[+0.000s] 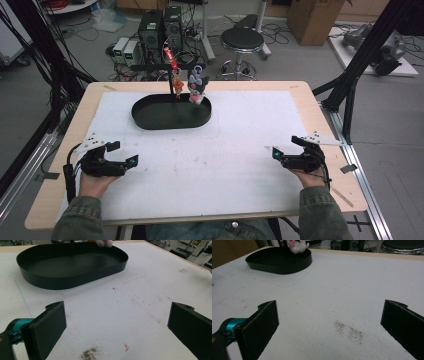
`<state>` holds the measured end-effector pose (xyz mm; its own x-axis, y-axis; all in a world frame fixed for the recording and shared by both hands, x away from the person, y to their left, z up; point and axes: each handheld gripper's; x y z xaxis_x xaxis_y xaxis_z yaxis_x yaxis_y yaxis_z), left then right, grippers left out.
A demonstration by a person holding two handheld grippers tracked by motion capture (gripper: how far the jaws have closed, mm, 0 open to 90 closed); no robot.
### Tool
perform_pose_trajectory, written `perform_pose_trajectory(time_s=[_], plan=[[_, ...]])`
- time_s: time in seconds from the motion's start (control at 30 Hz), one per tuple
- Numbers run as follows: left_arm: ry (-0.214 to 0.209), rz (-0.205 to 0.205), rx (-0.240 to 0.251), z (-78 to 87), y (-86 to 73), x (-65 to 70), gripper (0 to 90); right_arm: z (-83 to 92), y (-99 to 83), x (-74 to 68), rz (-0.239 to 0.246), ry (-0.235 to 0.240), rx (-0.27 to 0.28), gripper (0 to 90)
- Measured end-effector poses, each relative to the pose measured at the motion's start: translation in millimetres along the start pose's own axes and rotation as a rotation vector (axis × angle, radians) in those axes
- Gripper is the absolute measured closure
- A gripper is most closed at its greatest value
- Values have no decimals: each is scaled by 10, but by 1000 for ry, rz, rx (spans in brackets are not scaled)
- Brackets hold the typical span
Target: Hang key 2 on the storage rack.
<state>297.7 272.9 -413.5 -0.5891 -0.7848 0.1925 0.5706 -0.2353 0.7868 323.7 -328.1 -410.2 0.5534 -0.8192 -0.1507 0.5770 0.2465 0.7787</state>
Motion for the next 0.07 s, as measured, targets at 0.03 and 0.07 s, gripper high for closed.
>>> perform_pose_trajectory(time_s=[0.03, 0.07], plan=[[1, 4, 5, 5, 1, -8, 24, -9, -2, 0, 2, -7, -1, 6], [1, 6, 8, 6, 1, -10, 24, -23, 0, -5, 1, -1, -4, 6]])
Point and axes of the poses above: each handheld gripper's, and its own axes: z roughly backward along the jaws, y roughly out of its top, x roughly to its right, and after that the axes turned 14 degrees about -x, right-handed
